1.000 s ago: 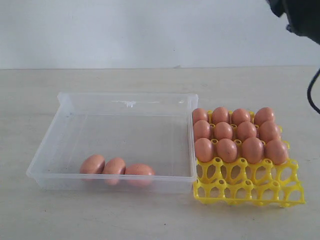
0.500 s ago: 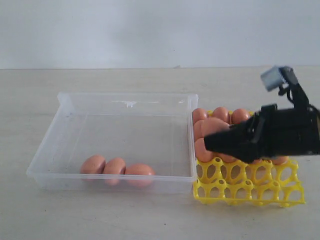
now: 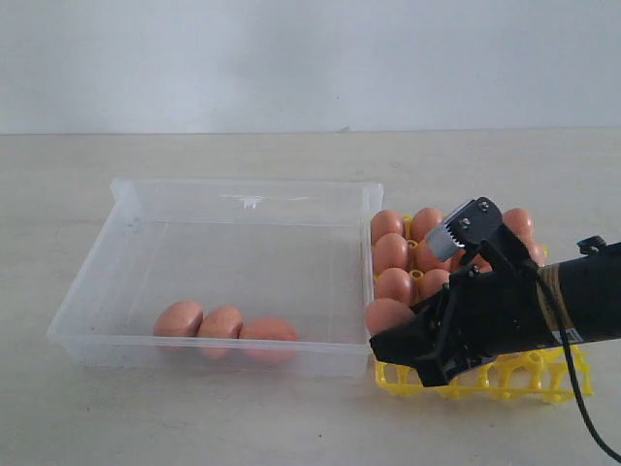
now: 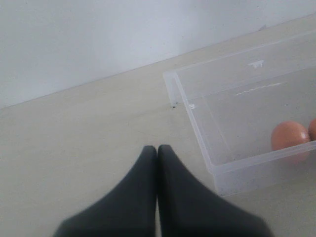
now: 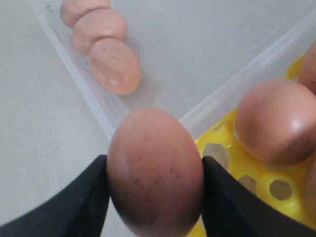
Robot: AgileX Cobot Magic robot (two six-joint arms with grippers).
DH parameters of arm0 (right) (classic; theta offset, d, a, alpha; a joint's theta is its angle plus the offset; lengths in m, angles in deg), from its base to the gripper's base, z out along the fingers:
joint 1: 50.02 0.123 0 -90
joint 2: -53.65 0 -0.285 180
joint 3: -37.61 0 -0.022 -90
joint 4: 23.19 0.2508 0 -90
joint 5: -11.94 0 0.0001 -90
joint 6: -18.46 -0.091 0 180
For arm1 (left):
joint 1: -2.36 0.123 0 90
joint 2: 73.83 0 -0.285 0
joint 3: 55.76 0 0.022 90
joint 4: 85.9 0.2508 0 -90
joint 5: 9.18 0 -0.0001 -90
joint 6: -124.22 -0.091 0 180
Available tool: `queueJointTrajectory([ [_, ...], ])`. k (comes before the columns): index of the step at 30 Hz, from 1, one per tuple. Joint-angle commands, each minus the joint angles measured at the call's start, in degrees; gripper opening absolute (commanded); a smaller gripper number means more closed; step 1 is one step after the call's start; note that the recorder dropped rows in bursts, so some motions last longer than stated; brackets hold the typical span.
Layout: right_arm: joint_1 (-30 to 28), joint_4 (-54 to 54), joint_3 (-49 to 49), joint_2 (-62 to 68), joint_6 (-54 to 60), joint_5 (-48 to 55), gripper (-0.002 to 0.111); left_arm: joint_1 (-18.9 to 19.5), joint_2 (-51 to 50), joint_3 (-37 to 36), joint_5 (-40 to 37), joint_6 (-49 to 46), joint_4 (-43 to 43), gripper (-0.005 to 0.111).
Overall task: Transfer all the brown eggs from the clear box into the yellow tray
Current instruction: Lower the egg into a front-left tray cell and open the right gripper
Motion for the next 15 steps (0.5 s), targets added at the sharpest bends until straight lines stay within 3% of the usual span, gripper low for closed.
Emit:
queueJointTrajectory([
  [1,1.03,0.4,0.31,0.26,0.6,2.83,0.0,0.08,0.11,0.05,0.43,-0.02,-0.45,-0.004],
  [12,1.03,2.69,0.31,0.26,0.6,5.79,0.001,0.08,0.11,0.05,0.43,-0.02,-0.45,-0.004],
  [15,1.03,2.68,0.31,0.26,0.6,5.79,0.011,0.08,0.11,0.05,0.43,-0.02,-0.45,-0.004],
])
